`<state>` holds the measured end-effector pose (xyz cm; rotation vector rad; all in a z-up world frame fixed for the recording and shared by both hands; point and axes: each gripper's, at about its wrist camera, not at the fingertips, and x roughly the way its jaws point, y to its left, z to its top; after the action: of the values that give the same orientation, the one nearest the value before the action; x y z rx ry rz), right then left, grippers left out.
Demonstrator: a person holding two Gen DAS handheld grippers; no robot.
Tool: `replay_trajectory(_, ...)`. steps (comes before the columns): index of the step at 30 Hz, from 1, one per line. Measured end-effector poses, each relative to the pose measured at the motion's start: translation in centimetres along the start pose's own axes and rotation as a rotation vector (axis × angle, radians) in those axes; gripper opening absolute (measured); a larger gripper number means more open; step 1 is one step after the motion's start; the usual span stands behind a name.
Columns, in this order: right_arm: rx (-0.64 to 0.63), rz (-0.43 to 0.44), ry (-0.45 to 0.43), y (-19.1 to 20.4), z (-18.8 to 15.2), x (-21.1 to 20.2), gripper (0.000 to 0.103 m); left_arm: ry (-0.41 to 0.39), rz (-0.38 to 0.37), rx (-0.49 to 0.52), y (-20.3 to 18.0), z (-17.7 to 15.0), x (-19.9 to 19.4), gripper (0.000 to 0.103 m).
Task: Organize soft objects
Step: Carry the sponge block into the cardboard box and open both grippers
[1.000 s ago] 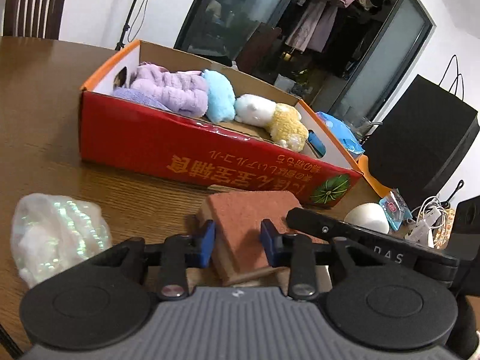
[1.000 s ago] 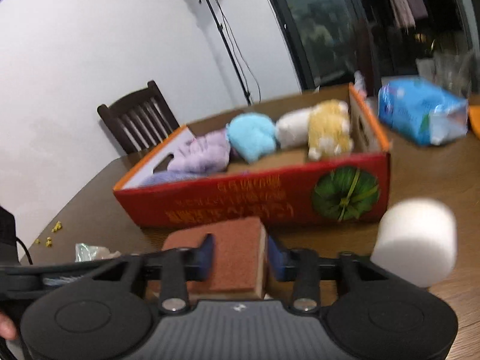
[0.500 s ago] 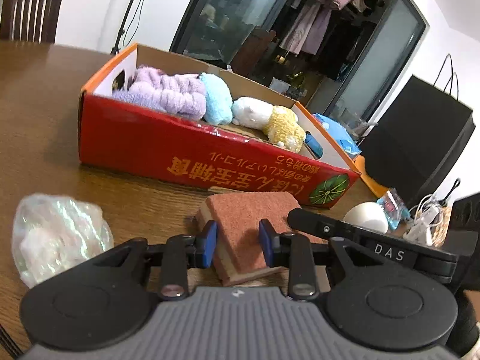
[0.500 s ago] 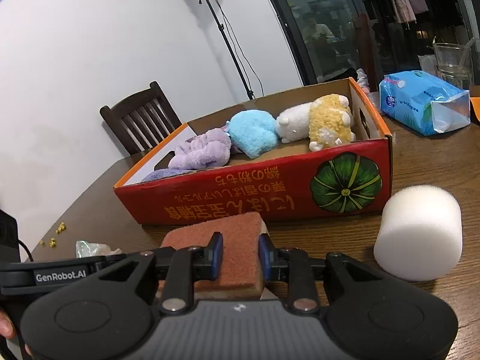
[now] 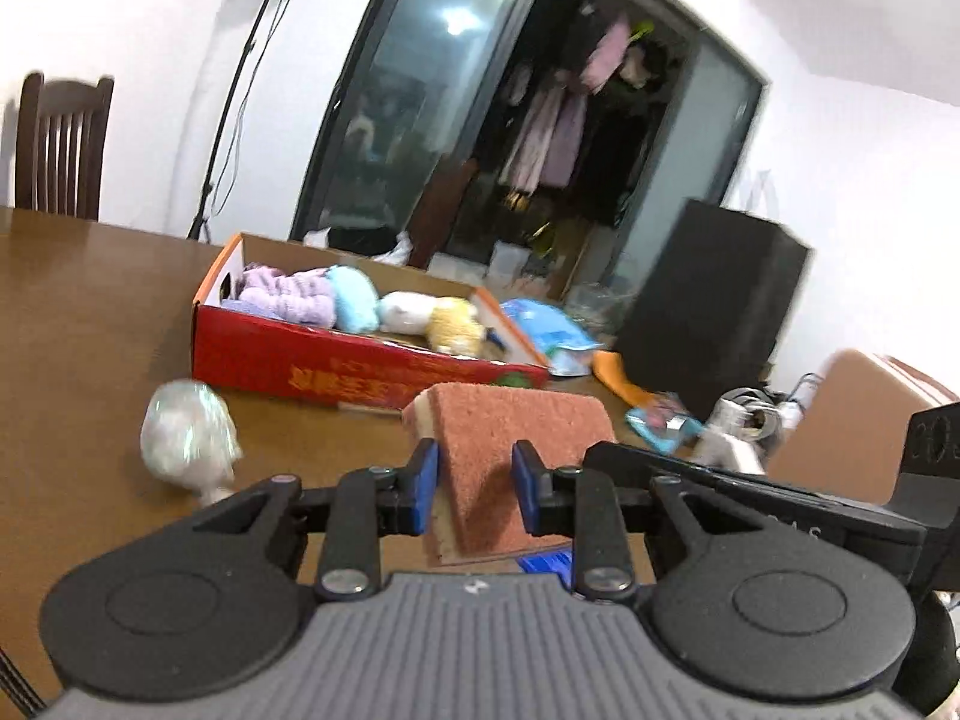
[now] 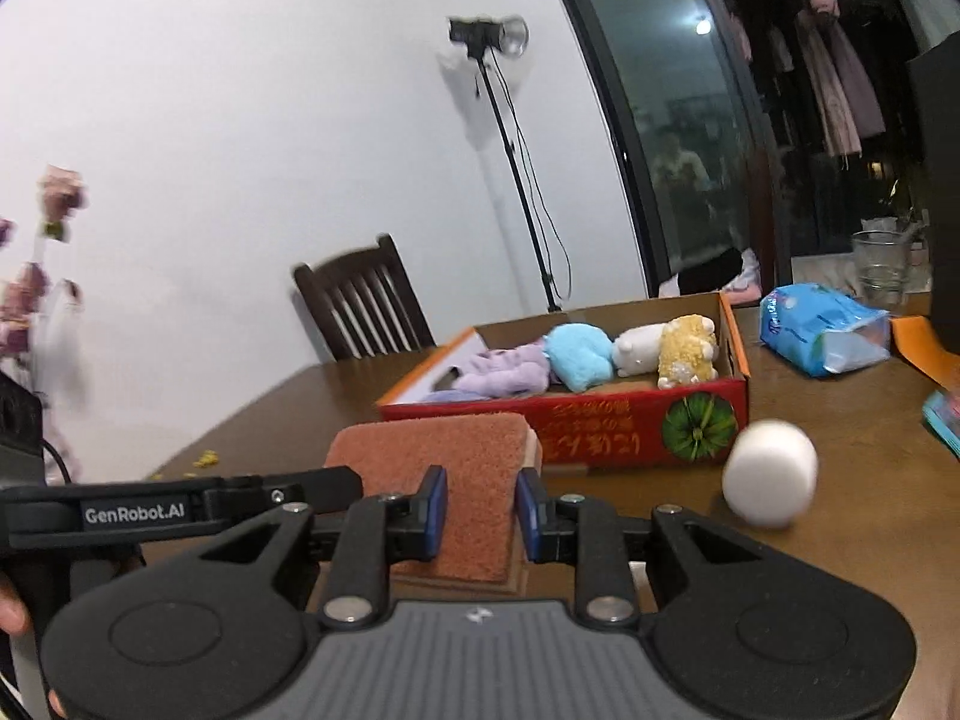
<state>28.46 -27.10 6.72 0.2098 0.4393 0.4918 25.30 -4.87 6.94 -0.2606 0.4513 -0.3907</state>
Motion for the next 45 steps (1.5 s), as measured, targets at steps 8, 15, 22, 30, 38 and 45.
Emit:
replay_trajectory(8, 0.043, -0.011, -0.04, 1.5, -2.8, -5.8, 0.024, -0.01, -0.041, -0.002, -1.5, -1.3, -2.3, 0.027)
replay_trajectory(15, 0.038, -0.001, -0.079, 0.2, 0.1, -4.0, 0.024, -0.024, -0.064, -0.006, 0.2, 3.1, 1.9, 0.027)
replay_trajectory(22, 0.037, -0.054, -0.023, -5.0, 9.2, 7.0, 0.024, 0.105, -0.037, -0.063, 4.6, 13.5, 15.2, 0.027)
replay_trajectory(30, 0.146, -0.172, 0.3, -13.2, 13.7, 25.2, 0.024, 0.464, 0.114, -0.093, 11.1, 15.5, 32.2, 0.027)
replay_trajectory(38, 0.123, -0.176, 0.459, -14.5, 13.1, 32.5, 0.027, 0.456, 0.2, -0.018, 13.0, 14.5, 35.4, 0.047)
replay_trajectory(45, 0.093, -0.189, 0.415, -14.9, 11.9, 31.5, 0.041, 0.439, 0.167, -0.101, 14.1, 14.7, 35.0, 0.05)
